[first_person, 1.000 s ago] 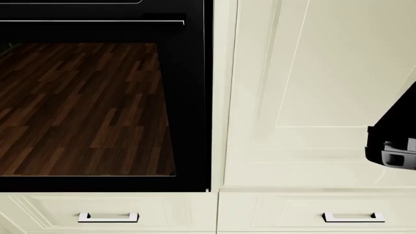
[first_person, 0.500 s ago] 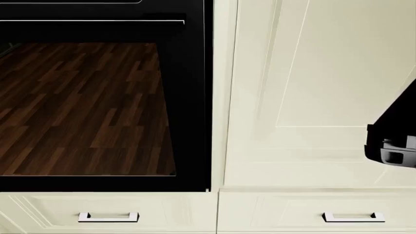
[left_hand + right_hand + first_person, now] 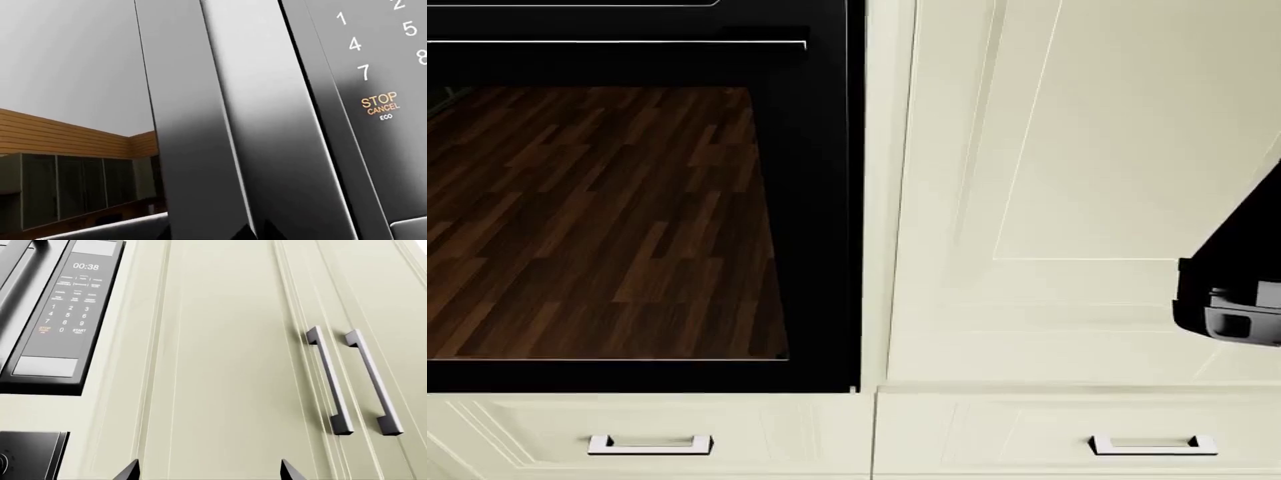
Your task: Open the microwave door
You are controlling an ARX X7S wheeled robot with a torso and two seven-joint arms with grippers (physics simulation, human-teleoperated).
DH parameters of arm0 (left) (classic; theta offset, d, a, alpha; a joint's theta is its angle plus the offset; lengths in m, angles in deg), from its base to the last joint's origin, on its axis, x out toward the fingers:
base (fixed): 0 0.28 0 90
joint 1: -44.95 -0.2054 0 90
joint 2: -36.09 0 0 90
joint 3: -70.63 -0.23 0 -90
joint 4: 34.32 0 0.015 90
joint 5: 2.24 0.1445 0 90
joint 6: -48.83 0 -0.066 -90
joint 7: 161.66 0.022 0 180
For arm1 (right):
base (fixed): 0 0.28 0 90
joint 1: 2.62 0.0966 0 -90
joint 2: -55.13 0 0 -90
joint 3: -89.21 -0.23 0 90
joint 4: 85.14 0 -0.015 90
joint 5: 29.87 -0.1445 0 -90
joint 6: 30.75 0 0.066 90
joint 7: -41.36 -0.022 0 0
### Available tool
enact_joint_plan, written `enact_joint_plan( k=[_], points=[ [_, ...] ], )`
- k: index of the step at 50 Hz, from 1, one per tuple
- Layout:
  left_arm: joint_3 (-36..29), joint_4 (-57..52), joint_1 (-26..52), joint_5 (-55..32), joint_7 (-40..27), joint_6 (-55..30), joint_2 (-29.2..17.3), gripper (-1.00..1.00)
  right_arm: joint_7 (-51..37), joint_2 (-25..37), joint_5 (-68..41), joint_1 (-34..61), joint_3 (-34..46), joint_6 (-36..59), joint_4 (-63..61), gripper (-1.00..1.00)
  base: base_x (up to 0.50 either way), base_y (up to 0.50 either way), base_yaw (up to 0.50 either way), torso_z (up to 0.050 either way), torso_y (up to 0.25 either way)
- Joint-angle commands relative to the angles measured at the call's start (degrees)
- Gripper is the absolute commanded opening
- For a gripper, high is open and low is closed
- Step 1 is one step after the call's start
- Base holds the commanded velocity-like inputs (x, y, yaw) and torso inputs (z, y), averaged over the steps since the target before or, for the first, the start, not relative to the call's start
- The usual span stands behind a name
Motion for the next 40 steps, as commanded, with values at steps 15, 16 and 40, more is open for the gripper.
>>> enact_joint_plan(
  k=[15, 16, 40],
  points=[
    [4.5, -22.5, -4.1, -7.6, -7.3, -9.2, -8.4, -1.0, -0.3, 0.8, 0.2, -0.2, 0.1, -0.4, -0.3, 1.0, 0.0, 0.0, 0.0, 0.0, 0.0],
    [4.8, -23.8, -4.2, -8.1, -7.8, -9.7, -8.8, -1.0, -0.3, 0.8, 0.1, -0.1, 0.0, -0.3, -0.4, 1.0, 0.0, 0.0, 0.0, 0.0, 0.0],
    [12.7, -46.6, -5.8, -22.5, -17.8, -19.9, -18.4, -1.0, 0.1, 0.6, -1.1, 2.1, 0.4, 0.7, -0.9, 1.0, 0.0, 0.0, 0.0, 0.0, 0.0]
  ],
)
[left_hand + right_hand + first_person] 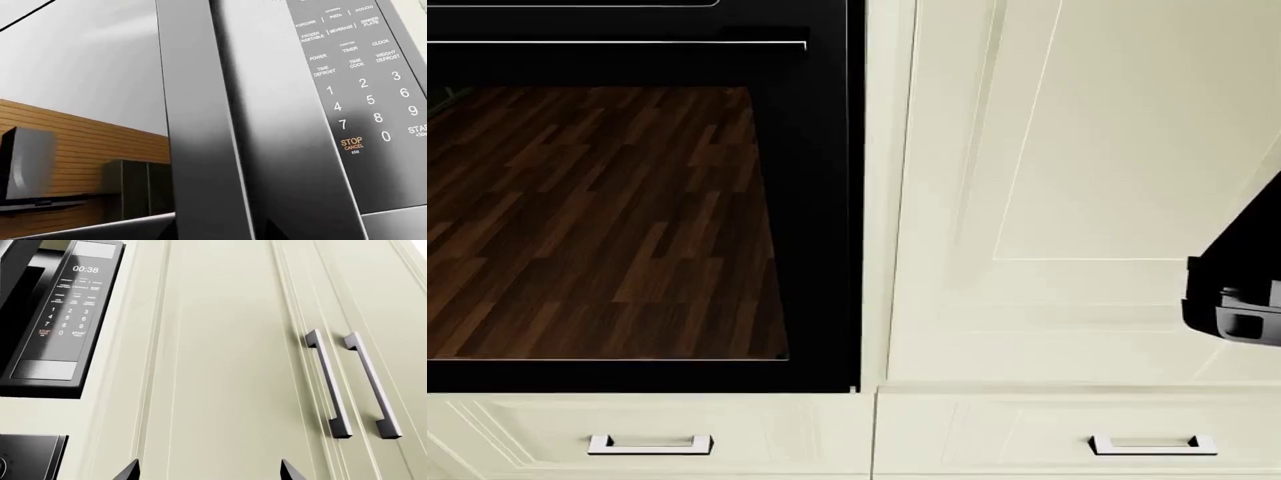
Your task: Open the microwave door
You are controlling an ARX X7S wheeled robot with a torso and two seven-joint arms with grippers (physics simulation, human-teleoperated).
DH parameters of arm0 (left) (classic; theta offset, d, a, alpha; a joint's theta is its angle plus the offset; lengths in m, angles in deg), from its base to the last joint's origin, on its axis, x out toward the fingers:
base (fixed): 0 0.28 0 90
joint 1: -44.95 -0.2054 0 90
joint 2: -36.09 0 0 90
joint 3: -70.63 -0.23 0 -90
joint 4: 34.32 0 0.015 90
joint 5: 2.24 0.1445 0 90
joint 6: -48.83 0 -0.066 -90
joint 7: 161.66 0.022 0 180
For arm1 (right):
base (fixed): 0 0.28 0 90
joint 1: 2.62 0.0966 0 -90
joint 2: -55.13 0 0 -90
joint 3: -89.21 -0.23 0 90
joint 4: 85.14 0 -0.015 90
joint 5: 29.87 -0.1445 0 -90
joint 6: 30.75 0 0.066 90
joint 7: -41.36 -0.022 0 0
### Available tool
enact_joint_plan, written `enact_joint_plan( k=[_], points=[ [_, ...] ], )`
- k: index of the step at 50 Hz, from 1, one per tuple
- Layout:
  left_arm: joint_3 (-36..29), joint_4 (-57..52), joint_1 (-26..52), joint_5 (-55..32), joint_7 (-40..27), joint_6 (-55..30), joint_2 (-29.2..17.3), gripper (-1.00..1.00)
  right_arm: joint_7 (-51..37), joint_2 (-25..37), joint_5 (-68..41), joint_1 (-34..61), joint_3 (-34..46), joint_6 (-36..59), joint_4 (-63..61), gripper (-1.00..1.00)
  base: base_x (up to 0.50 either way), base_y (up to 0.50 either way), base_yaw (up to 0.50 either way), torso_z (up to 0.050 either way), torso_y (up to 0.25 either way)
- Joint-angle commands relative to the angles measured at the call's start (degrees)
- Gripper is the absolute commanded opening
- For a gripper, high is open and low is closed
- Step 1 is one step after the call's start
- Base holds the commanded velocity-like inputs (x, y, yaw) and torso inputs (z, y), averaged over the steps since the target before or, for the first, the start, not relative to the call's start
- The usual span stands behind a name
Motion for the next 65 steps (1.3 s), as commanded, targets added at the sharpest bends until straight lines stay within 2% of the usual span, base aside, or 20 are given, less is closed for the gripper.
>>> enact_joint_plan(
  k=[1, 20, 45, 46, 65],
  points=[
    [2.5, -10.5, -0.8, -10.2, -3.0, -3.9, -2.9, -1.0, 0.0, -0.1, -0.6, 1.4, 0.7, 0.5, -0.4, 1.0, 0.0, 0.0, 0.0, 0.0, 0.0],
    [7.7, -18.4, 2.6, -20.1, -8.3, -8.7, -5.6, -1.0, -0.3, -0.3, -0.5, 4.8, 4.2, 0.7, -0.3, 1.0, 0.0, 0.0, 0.0, 0.0, 0.002],
    [8.1, -19.5, 1.9, -20.1, -8.4, -8.5, -6.4, -1.0, -1.0, -0.8, -0.5, 9.8, 9.6, 1.1, -0.3, 1.0, 0.0, 0.0, 0.0, 0.0, 0.003],
    [8.1, -19.5, 1.9, -20.0, -8.4, -8.5, -6.4, 1.0, -1.0, -0.8, -0.5, 9.9, 9.7, 1.1, -0.3, 1.0, 0.0, 0.0, 0.0, 0.0, 0.0],
    [8.4, -19.3, 2.0, -19.5, -8.5, -8.5, -6.9, 1.0, -1.4, -1.1, -0.9, 13.0, 12.5, 1.2, -0.3, 1.0, 0.0, 0.0, 0.0, 0.0, 0.001]
  ],
)
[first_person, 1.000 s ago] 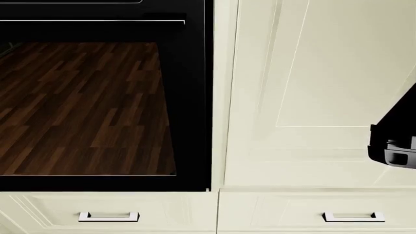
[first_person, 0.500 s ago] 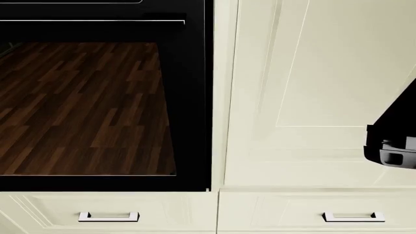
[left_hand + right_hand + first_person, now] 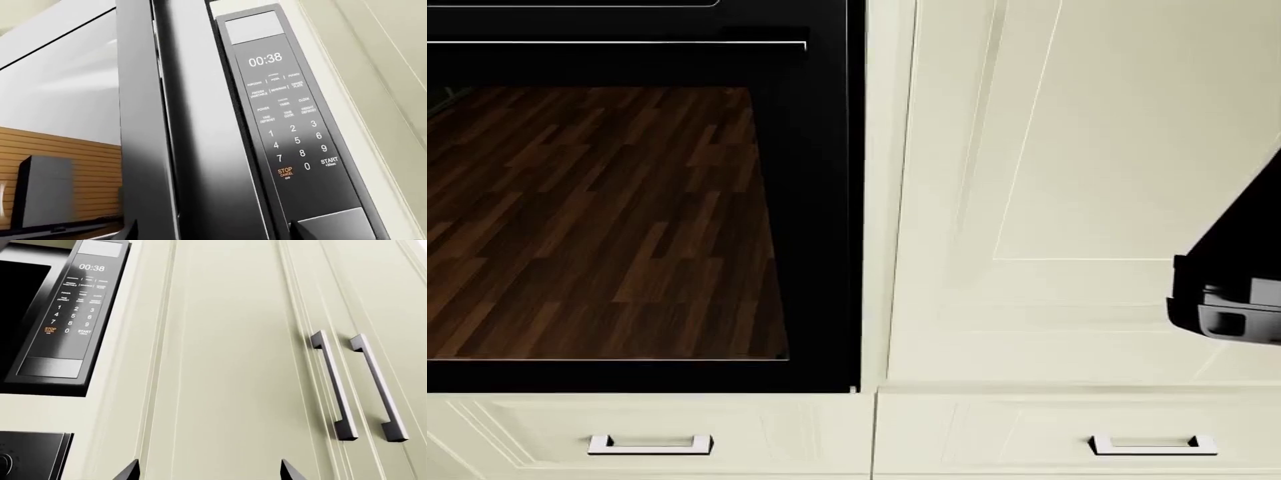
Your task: Open the microwave door
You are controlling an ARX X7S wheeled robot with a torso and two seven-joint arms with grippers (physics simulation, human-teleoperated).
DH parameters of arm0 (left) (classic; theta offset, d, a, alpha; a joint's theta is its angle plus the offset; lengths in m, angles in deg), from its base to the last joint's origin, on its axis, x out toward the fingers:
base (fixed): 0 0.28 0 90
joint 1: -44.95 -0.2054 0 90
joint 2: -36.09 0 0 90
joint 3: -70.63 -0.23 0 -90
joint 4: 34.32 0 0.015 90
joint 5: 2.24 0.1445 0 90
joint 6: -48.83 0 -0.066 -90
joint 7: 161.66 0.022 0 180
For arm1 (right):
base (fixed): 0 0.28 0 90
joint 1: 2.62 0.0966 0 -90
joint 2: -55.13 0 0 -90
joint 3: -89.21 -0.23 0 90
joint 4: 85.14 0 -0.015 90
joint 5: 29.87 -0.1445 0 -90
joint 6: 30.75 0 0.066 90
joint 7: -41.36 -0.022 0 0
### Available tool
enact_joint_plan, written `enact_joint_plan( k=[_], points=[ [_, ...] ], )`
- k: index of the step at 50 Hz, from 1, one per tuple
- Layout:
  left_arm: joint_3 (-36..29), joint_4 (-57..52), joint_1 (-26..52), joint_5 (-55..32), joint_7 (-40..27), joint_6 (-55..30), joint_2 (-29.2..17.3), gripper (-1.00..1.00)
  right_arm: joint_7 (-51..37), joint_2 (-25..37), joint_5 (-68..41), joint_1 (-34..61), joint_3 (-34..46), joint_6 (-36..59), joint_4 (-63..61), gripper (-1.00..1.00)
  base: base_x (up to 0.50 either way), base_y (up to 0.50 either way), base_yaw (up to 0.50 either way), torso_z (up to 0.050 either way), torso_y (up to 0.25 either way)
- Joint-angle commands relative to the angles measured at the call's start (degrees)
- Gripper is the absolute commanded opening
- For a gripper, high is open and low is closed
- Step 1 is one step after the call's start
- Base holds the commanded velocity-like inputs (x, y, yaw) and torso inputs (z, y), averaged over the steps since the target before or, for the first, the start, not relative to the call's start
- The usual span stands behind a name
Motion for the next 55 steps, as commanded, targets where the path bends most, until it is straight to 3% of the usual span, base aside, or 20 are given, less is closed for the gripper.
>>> enact_joint_plan(
  k=[1, 25, 35, 42, 55],
  points=[
    [0.1, -0.4, 0.1, -1.1, 0.5, 0.5, 0.0, 1.0, -0.2, -0.3, -0.3, 2.0, 1.8, 0.1, 0.0, 1.0, 0.0, 0.0, 0.0, 0.0, 0.0],
    [0.7, -0.6, 5.5, -1.3, 0.7, -1.4, 0.5, 1.0, -0.5, 0.2, -0.1, 4.7, 4.7, -0.5, 0.0, 1.0, 0.0, 0.0, 0.0, 0.0, 0.0],
    [2.6, -4.8, 8.5, -5.9, -1.8, -3.2, 0.9, 1.0, -0.9, 0.3, 0.8, 5.1, 6.1, -1.1, 0.2, 1.0, 0.0, 0.0, 0.0, 0.0, 0.0],
    [3.8, -7.7, 10.6, -13.0, -4.7, -4.0, 4.2, 1.0, -1.2, 0.8, 1.1, 5.7, 6.9, -1.5, 0.0, 1.0, 0.0, 0.0, 0.0, 0.0, 0.0],
    [2.1, -6.1, 10.4, -12.5, -3.4, -2.4, 10.9, 1.0, -2.1, 2.6, 2.8, 7.0, 10.1, -3.9, 0.0, 1.0, 0.0, 0.0, 0.0, 0.0, 0.0]
  ],
)
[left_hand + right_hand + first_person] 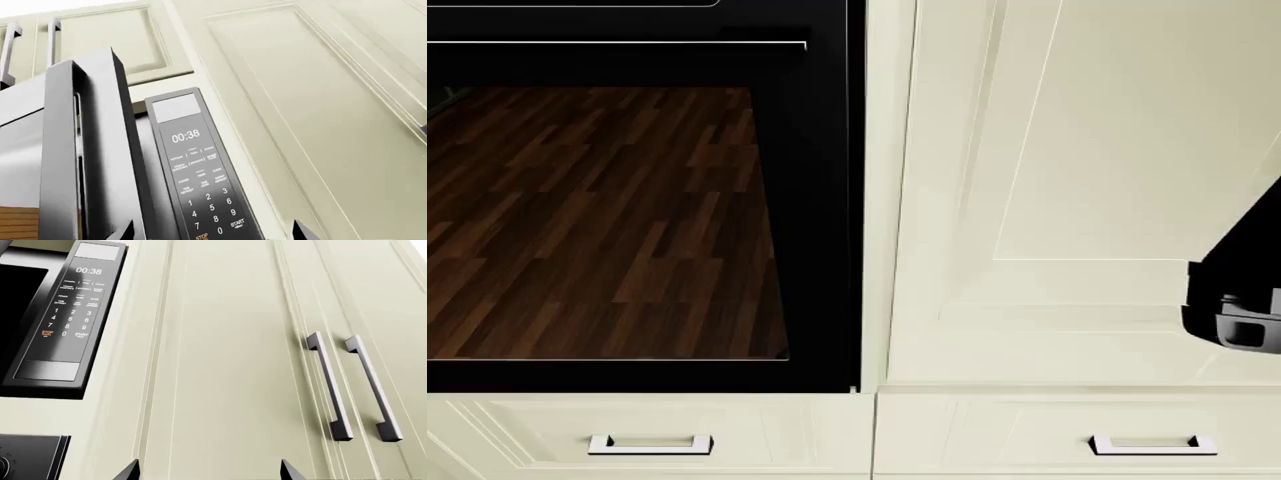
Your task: Open the microwave door
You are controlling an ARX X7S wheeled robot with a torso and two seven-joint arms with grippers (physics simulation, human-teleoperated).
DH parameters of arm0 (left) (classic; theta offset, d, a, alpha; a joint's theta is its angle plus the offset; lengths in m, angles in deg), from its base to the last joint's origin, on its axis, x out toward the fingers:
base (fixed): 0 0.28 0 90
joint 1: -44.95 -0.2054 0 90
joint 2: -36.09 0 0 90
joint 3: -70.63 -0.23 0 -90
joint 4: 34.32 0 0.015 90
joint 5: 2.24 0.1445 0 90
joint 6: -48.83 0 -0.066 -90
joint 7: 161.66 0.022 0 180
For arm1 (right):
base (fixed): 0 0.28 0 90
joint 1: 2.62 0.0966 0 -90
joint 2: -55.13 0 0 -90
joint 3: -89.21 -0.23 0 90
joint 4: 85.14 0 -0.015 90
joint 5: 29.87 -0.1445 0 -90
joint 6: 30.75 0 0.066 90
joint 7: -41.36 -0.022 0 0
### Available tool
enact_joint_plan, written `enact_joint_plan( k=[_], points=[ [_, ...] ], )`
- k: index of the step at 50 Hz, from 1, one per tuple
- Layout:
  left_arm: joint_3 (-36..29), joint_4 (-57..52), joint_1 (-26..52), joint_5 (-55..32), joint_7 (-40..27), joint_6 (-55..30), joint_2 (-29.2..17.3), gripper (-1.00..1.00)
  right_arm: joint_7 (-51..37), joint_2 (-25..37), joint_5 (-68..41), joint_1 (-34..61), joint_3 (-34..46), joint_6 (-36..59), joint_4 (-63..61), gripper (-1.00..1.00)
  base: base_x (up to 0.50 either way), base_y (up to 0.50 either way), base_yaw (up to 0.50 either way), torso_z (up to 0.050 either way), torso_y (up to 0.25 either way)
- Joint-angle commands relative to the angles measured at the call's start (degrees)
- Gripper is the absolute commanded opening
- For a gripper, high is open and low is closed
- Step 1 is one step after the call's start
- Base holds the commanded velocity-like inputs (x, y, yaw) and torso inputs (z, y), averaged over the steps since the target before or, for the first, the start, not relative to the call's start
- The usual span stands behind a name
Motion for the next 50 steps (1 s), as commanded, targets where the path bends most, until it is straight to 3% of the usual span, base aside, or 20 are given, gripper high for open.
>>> enact_joint_plan(
  k=[1, 33, 50],
  points=[
    [-0.8, 0.2, 0.6, -0.9, 0.6, 0.8, 5.1, 1.0, -0.6, 1.1, 1.1, 1.0, 2.3, -1.5, 0.0, 1.0, 0.0, 0.0, 0.0, 0.0, 0.0],
    [-7.4, 13.1, -2.9, 9.3, 11.1, 5.1, 15.0, 1.0, -1.2, 1.2, 2.1, 0.2, 3.2, -2.9, 0.8, 1.0, 0.0, 0.0, 0.0, 0.0, 0.0],
    [-9.3, 29.2, -0.8, 10.4, 17.1, 5.2, 20.9, 1.0, -1.6, 1.6, 3.0, -0.7, 3.4, -3.7, 0.9, 1.0, 0.0, 0.0, 0.0, 0.0, 0.0]
  ],
)
